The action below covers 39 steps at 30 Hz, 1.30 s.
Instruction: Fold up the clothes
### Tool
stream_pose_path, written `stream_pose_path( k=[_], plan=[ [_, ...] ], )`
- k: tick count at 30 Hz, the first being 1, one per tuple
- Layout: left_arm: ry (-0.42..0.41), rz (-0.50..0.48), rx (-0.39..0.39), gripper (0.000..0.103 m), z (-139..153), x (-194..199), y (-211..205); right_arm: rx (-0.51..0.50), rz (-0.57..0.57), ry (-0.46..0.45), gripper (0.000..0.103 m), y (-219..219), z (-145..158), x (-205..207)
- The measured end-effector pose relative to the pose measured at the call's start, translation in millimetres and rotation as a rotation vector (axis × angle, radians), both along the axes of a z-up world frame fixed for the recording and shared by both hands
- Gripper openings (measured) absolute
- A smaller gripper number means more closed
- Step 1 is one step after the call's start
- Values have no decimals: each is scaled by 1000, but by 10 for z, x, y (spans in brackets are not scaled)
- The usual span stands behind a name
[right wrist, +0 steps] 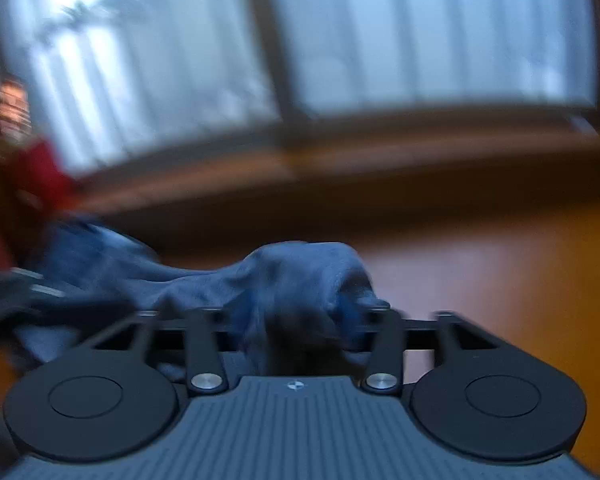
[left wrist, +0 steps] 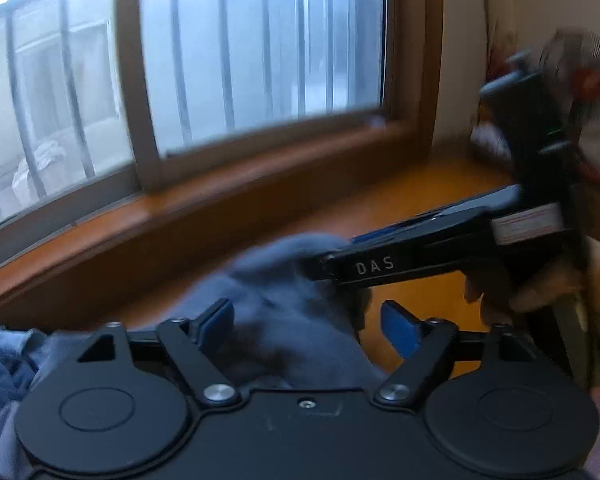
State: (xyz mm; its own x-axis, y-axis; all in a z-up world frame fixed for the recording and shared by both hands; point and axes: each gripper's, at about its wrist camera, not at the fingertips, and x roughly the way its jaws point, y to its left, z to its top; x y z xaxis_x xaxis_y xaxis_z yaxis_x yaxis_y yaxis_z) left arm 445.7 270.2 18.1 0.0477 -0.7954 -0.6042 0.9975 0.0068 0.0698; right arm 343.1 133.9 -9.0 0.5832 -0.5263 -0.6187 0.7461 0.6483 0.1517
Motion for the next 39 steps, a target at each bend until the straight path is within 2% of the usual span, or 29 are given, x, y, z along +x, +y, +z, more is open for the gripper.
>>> stream_pose_path(
  k=[2,5,8,10,13,16,20,23,27,29,32,33,34,35,36,39],
  plan=[
    [-27,48,27,85,-106,-15,-16,26,-57,73,60,-129,-220,-105],
    [50,174,78,85,-245,177,57,68,-22,45,62,-194,-340,-248],
    [131,311,127,85,-358,419,143,58,40,31,66,-198,-285,-199],
    [155,407,145,85,-361,626,219,47,97,30,68,-206,-175,-111],
    [120,517,143,86,-293,828,350,23,196,24,72,-184,-75,98],
    [74,569,152,87,-322,987,406,-26,296,23,75,-122,-13,371],
    [67,586,165,87,-393,1141,459,-72,427,44,77,42,44,785],
    [78,562,176,87,-472,1188,445,-111,558,75,77,154,11,1134],
    [64,516,194,87,-612,1167,348,-111,606,105,77,122,16,1589],
    [74,502,189,87,-668,1164,307,-65,632,103,77,77,33,1812],
    [75,495,169,86,-749,1181,246,-62,669,189,77,118,-88,2130],
    [68,494,163,76,-763,1186,232,-64,676,234,73,129,-181,2209],
    [60,492,159,63,-772,1190,219,-61,683,275,63,138,-274,2283],
    [52,491,155,57,-780,1193,206,-35,689,290,36,132,-355,2315],
    [57,490,141,47,-750,1203,210,-10,676,288,21,119,-376,2262],
    [92,489,89,26,-611,1238,242,-7,614,202,11,79,-251,2051]
  ],
)
